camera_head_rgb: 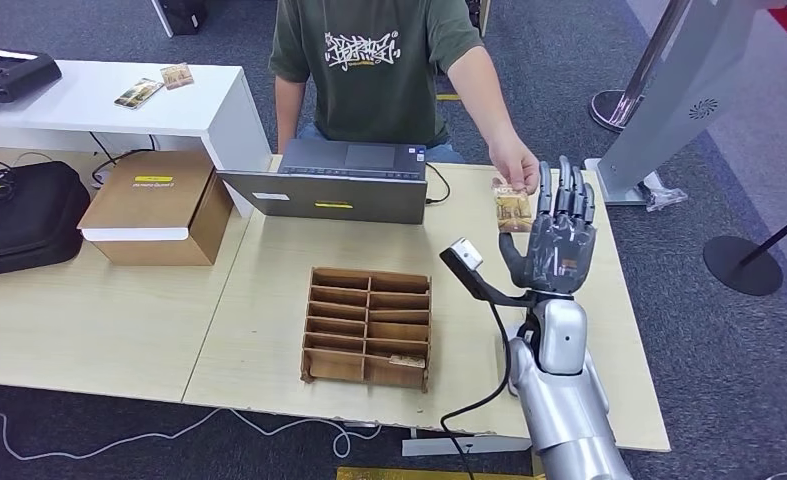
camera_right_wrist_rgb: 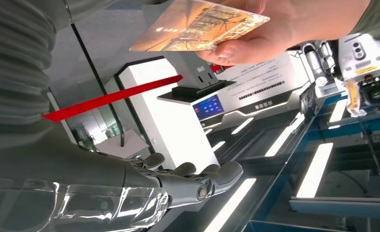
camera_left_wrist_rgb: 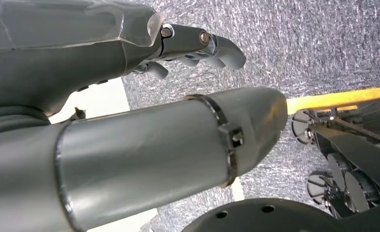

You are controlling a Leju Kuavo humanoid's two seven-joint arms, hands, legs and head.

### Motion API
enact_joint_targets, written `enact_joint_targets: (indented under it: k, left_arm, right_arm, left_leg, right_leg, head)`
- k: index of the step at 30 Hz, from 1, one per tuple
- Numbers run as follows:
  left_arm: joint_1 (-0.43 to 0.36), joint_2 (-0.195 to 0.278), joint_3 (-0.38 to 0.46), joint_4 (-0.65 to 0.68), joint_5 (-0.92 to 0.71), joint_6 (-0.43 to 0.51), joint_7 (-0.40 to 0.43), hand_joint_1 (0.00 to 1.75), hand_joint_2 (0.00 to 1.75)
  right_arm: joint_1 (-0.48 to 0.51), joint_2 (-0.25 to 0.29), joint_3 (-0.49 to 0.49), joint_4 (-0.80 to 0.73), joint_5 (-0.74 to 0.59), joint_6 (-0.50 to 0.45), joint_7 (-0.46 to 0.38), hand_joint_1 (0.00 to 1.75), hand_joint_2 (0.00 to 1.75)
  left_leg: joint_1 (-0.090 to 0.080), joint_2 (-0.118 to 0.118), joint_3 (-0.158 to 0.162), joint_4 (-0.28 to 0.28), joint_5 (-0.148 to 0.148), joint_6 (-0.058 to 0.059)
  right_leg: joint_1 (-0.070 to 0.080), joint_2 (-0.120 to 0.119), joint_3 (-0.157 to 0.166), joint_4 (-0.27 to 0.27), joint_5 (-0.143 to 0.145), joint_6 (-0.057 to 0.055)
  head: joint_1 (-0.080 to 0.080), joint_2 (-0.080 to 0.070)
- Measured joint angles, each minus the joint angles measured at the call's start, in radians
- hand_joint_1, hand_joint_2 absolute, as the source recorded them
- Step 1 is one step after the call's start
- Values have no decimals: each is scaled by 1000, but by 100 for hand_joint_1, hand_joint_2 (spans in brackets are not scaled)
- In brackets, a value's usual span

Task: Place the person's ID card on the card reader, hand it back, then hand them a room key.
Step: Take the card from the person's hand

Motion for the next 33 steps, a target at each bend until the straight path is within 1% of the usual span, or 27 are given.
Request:
enact_joint_targets:
  k: [9, 24, 25, 28, 29, 33]
  left_arm:
    - [0, 10, 0, -4, -3, -6, 8, 0, 0]
    - [0, 14, 0, -4, -8, -8, 8, 0, 0]
    - [0, 14, 0, -4, -8, -8, 8, 0, 0]
    - [0, 14, 0, -4, -8, -7, 8, 0, 0]
    - [0, 14, 0, -4, -9, -7, 8, 0, 0]
    - [0, 14, 0, -4, -9, -6, 8, 0, 0]
  right_arm:
    - [-2, -18, 58, 24, 0, 25, 17, 0, 175]
    - [-2, -34, 78, 28, 0, 26, 22, 2, 175]
    - [-2, -35, 78, 28, 0, 25, 23, 35, 175]
    - [-1, -35, 78, 27, 0, 25, 23, 164, 175]
    - [0, -35, 77, 26, 0, 26, 22, 175, 175]
    - [7, -35, 71, 13, 0, 29, 12, 175, 175]
  left_leg:
    - [0, 0, 0, 0, 0, 0]
    - [0, 0, 0, 0, 0, 0]
    - [0, 0, 0, 0, 0, 0]
    - [0, 0, 0, 0, 0, 0]
    - [0, 0, 0, 0, 0, 0]
    - [0, 0, 0, 0, 0, 0]
  right_leg:
    - [0, 0, 0, 0, 0, 0]
    - [0, 0, 0, 0, 0, 0]
    - [0, 0, 0, 0, 0, 0]
    - [0, 0, -1, 0, 0, 0]
    - [0, 0, -1, 0, 0, 0]
    - [0, 0, -1, 0, 0, 0]
  head:
    - [0, 0]
    - [0, 0]
    - [0, 0]
    - [0, 0]
    - [0, 0]
    - [0, 0]
